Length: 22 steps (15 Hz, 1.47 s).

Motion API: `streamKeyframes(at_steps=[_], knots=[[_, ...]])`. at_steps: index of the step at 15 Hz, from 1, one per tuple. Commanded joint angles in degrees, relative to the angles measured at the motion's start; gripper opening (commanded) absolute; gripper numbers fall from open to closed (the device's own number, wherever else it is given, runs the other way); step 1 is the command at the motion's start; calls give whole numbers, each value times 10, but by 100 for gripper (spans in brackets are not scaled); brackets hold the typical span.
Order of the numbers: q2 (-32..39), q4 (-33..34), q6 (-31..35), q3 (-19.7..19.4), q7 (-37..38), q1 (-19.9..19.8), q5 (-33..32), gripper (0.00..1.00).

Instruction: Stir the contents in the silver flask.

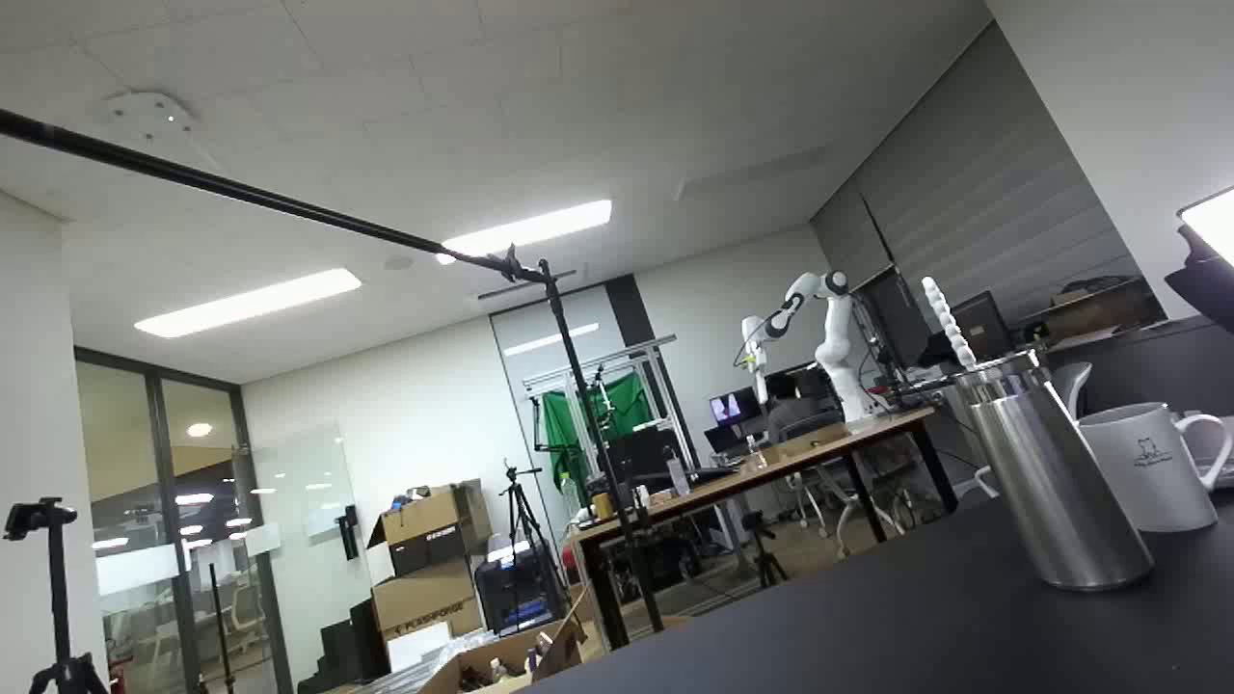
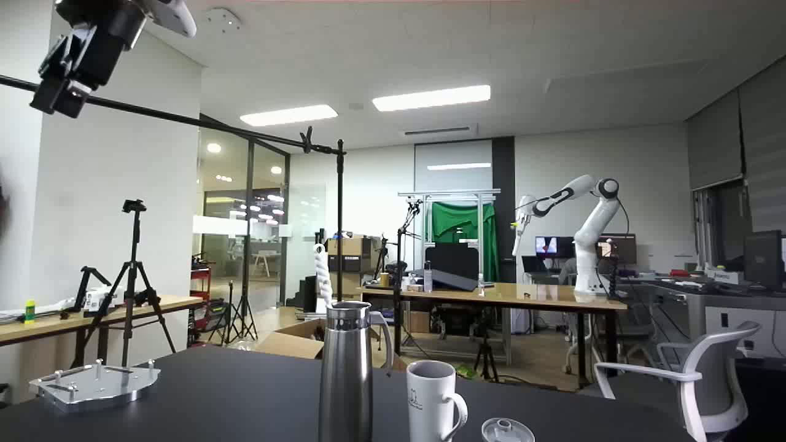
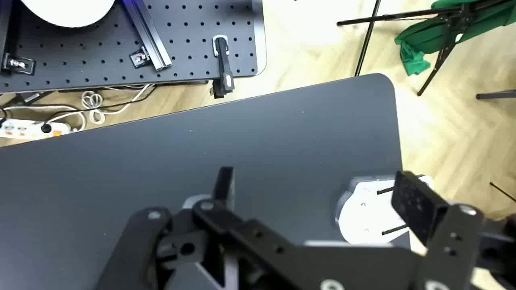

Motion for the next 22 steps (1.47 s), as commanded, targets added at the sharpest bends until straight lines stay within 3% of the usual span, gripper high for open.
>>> streamKeyframes(at_steps=[1, 12, 15, 22], knots=[[-1, 2, -4, 11, -8, -16, 6, 100], [-2, 2, -4, 11, -8, -16, 6, 100], [34, 35, 21, 20, -11, -55, -75, 100], [208, 161, 204, 8, 58, -165, -249, 100]])
